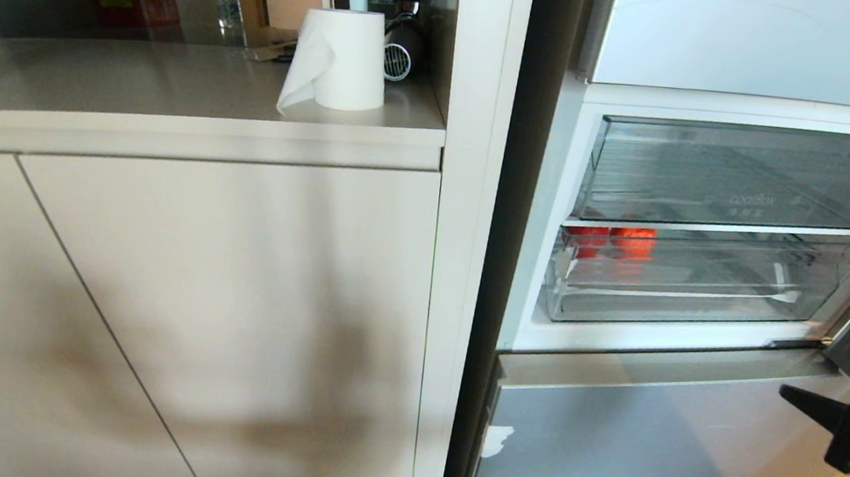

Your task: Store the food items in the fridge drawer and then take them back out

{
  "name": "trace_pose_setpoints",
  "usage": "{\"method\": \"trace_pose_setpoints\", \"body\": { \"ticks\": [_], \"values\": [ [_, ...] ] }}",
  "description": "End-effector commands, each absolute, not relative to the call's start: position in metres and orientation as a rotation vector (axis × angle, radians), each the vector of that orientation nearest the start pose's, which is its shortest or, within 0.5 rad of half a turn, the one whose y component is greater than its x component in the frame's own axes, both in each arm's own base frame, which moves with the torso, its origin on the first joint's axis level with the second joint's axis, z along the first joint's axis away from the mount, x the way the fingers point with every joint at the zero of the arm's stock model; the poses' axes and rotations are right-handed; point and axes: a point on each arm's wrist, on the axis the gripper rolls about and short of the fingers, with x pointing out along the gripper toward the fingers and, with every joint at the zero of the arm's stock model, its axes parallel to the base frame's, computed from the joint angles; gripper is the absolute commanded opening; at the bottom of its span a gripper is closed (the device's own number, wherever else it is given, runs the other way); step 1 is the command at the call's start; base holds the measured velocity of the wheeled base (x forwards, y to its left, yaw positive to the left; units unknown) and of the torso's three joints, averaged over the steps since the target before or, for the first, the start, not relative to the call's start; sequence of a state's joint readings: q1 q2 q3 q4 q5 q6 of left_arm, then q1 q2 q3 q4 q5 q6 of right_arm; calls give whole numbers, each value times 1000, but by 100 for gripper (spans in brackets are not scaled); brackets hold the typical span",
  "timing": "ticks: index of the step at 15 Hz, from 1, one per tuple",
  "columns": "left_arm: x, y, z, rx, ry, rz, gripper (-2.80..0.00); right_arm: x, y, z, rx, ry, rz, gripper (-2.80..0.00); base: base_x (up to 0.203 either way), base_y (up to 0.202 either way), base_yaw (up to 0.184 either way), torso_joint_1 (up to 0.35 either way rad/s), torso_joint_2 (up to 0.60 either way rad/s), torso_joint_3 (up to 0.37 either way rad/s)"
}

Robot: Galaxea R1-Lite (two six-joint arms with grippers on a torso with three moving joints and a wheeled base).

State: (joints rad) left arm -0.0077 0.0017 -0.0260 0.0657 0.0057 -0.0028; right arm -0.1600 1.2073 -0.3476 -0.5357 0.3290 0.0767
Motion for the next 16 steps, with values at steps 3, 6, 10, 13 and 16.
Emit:
{"method": "trace_pose_setpoints", "body": {
  "ticks": [3,6,10,13,16],
  "values": [
    [-25,0,76,-3,41,-1,-280,80,-2,157,66,182,102,-280,0,0,0,0,0,0],
    [-25,0,76,-3,42,-1,-280,50,2,136,54,233,106,-280,0,0,0,0,0,0],
    [-25,0,76,-3,41,-1,-280,43,3,118,52,301,116,-280,0,0,0,0,0,0],
    [-25,0,76,-3,41,-1,-280,30,3,105,33,298,129,-280,0,0,0,0,0,0],
    [-25,0,76,-3,41,-1,-280,6,3,92,0,239,144,-280,0,0,0,0,0,0]
  ]
}}
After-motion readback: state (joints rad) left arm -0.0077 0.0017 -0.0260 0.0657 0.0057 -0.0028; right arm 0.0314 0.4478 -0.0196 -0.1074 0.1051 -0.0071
